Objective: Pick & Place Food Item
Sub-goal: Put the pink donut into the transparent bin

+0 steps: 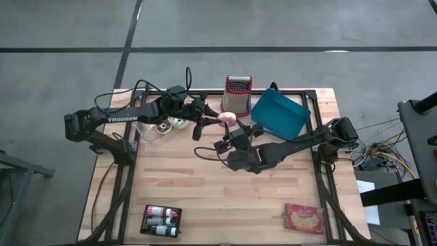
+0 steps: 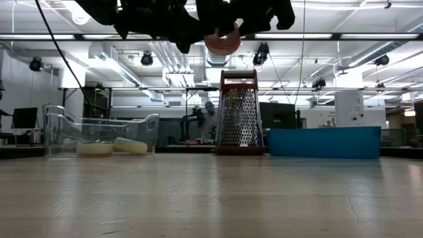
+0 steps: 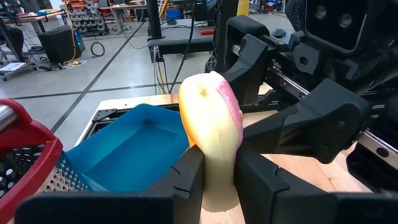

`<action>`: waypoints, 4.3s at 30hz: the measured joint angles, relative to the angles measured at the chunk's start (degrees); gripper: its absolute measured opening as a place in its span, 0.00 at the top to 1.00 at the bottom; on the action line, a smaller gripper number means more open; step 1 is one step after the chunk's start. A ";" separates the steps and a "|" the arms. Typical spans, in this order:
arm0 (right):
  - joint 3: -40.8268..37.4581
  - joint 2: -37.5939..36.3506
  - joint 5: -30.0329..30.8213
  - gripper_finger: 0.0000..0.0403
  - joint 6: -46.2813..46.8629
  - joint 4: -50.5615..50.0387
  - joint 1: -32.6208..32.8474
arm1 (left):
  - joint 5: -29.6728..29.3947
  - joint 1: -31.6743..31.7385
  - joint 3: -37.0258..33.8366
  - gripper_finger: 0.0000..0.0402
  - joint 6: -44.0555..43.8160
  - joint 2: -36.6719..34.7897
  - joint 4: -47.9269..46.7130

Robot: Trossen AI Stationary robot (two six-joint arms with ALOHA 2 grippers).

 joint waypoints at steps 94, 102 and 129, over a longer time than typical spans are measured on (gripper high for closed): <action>-44.58 -42.80 -46.70 0.58 -15.61 17.27 -1.18 | -0.02 0.17 -0.02 0.79 1.93 -0.63 -7.51; -57.30 -52.08 -46.70 0.58 -16.44 31.02 -0.65 | -0.13 0.19 0.00 0.79 1.88 -3.67 -11.41; -57.84 -55.52 -46.59 0.58 -16.69 32.17 -0.71 | -55.52 0.31 0.00 0.79 -22.57 -24.28 -52.69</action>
